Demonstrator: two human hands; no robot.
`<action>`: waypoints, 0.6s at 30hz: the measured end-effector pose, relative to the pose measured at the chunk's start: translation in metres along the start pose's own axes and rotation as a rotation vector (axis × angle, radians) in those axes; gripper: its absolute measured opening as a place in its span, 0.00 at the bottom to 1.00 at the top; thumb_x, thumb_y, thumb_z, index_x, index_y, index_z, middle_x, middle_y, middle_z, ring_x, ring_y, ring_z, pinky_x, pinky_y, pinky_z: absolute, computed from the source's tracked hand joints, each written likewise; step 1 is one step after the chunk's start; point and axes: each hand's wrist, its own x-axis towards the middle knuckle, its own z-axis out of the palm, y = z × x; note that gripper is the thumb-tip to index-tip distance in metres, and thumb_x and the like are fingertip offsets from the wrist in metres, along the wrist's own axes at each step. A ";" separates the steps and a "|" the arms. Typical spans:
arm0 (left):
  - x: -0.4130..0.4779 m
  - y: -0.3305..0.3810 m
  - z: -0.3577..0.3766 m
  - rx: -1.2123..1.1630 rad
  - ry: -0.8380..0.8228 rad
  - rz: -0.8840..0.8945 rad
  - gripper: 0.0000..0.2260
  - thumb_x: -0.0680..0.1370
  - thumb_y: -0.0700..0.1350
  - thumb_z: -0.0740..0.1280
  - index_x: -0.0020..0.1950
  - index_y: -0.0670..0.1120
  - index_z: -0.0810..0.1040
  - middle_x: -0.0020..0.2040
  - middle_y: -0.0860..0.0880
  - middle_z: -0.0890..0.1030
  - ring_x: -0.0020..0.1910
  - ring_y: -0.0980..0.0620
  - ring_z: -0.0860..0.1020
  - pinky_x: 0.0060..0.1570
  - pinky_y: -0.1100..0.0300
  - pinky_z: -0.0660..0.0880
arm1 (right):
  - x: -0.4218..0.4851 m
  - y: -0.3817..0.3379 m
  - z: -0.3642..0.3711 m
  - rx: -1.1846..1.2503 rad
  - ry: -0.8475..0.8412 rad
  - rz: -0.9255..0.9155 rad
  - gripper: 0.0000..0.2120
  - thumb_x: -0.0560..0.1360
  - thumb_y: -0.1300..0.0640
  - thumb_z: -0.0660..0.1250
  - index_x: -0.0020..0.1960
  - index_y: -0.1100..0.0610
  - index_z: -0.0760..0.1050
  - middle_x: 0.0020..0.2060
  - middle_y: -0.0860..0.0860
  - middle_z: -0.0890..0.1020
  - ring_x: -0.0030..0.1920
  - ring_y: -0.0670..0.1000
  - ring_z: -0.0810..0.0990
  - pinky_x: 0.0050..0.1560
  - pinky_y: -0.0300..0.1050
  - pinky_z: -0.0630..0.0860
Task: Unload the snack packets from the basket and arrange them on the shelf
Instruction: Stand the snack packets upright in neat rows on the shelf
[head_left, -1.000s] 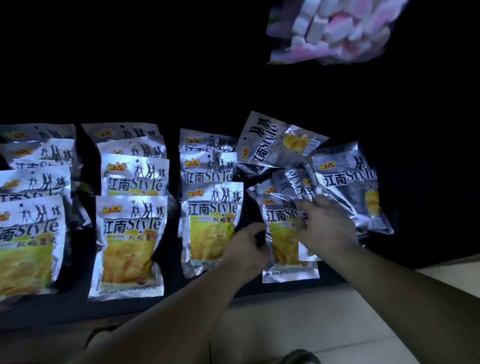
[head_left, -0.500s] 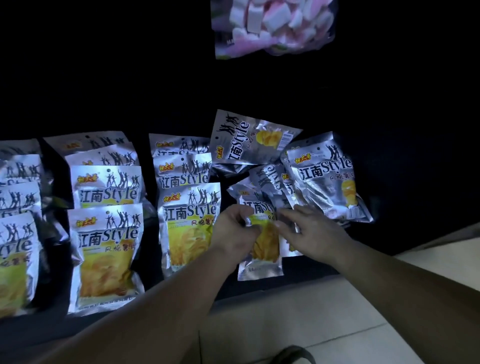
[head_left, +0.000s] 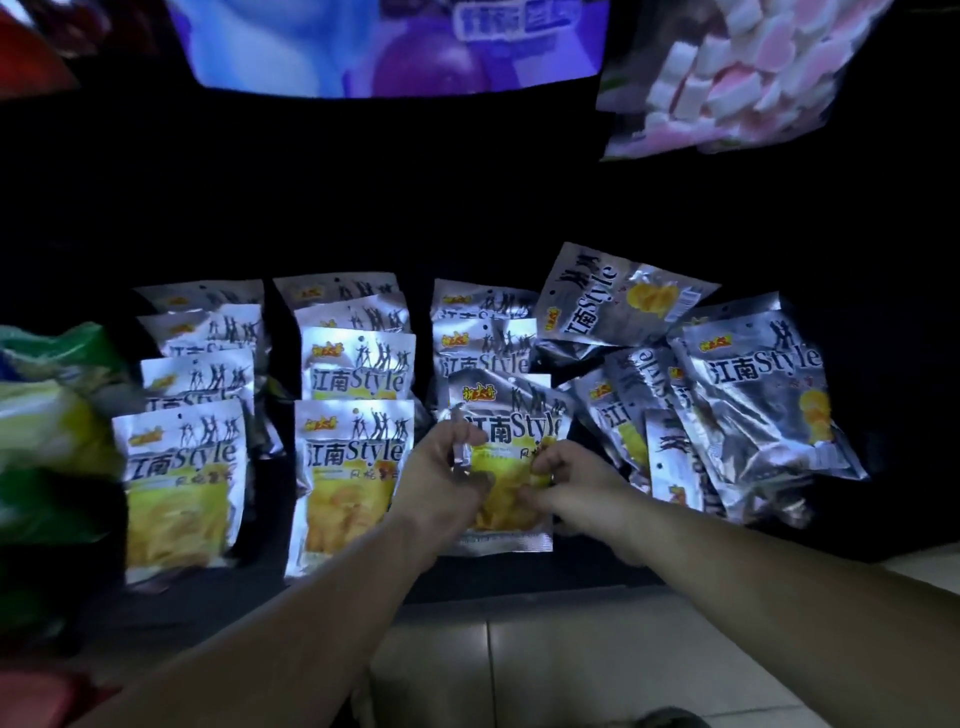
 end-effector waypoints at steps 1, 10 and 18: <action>0.002 -0.005 -0.005 0.080 0.001 -0.014 0.19 0.73 0.33 0.71 0.51 0.57 0.79 0.50 0.48 0.82 0.31 0.52 0.76 0.28 0.61 0.73 | 0.003 -0.001 0.005 0.009 0.012 0.014 0.12 0.73 0.54 0.76 0.51 0.45 0.75 0.53 0.50 0.80 0.52 0.53 0.82 0.52 0.52 0.83; -0.003 -0.021 -0.023 0.581 0.074 0.103 0.14 0.71 0.41 0.74 0.55 0.51 0.82 0.62 0.51 0.70 0.52 0.49 0.79 0.51 0.58 0.79 | 0.005 -0.003 0.002 -0.029 0.020 0.129 0.08 0.77 0.54 0.72 0.54 0.46 0.77 0.54 0.50 0.80 0.54 0.53 0.81 0.56 0.56 0.82; -0.021 -0.032 -0.014 0.409 -0.146 -0.064 0.18 0.73 0.41 0.71 0.60 0.56 0.79 0.39 0.56 0.82 0.34 0.61 0.79 0.30 0.71 0.72 | -0.004 -0.002 -0.001 -0.027 -0.040 0.189 0.07 0.78 0.57 0.68 0.54 0.48 0.79 0.54 0.52 0.82 0.54 0.53 0.82 0.57 0.56 0.81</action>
